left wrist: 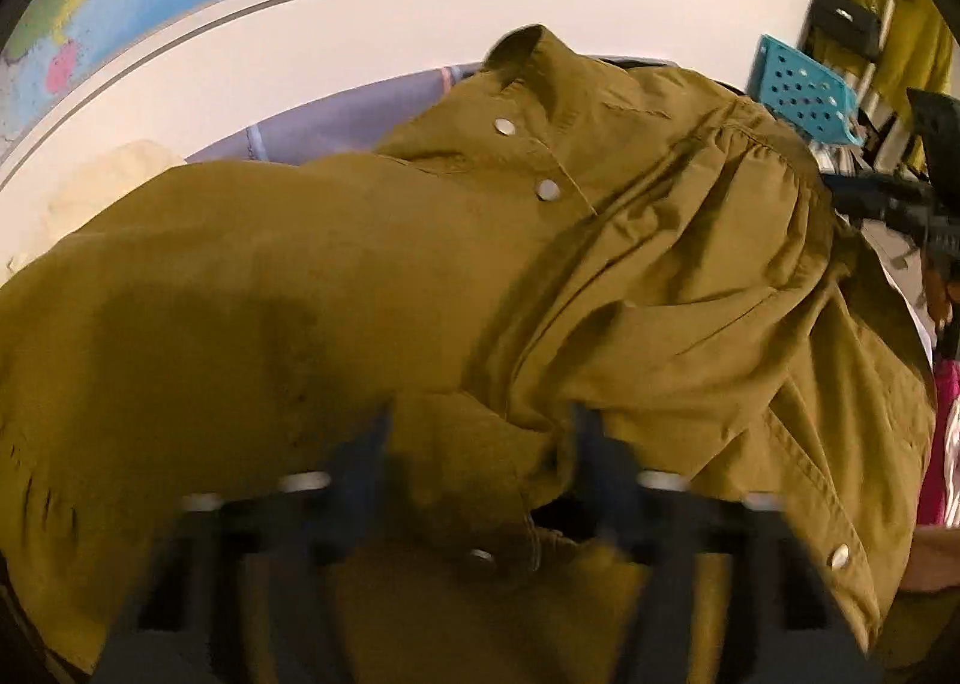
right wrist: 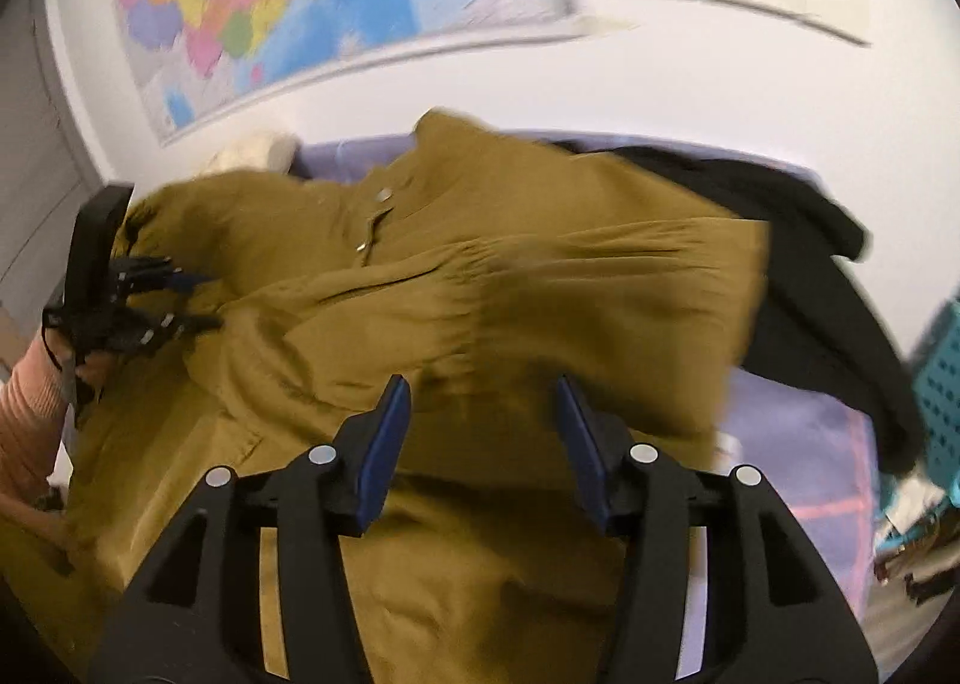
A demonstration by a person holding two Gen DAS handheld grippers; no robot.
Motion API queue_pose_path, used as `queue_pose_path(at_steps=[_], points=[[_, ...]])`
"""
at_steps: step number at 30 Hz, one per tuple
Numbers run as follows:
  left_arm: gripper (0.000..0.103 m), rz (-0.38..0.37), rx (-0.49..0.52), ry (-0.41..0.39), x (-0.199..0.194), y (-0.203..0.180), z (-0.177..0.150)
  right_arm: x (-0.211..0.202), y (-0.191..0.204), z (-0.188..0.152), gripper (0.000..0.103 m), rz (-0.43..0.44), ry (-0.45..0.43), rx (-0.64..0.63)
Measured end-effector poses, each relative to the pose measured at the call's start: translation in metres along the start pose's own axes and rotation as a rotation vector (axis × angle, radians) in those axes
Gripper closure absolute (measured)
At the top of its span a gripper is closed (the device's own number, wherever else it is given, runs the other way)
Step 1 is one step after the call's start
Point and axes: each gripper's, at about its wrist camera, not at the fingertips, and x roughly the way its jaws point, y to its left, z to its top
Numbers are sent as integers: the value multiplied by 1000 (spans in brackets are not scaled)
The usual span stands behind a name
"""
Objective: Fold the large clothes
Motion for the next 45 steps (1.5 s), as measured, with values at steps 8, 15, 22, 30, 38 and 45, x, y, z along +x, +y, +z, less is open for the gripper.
queue_pose_path(at_steps=[8, 15, 22, 30, 38, 45], points=[[37, 98, -70, -36, -22, 21, 7, 56, 25, 14, 52, 46, 73, -38], [25, 150, -59, -86, -40, 28, -8, 70, 38, 12, 51, -16, 127, -64], [18, 230, -92, -252, -115, 44, -49, 57, 108, 27, 51, 156, 45, -163], [15, 477, -213, -295, -177, 87, -104, 148, 186, 32, 53, 249, 189, -243], [15, 458, -276, -297, -192, 111, -144, 122, 167, 58, 63, 213, 93, -96], [15, 222, -134, -313, -151, 58, -113, 114, 208, 69, 48, 239, 82, -265]])
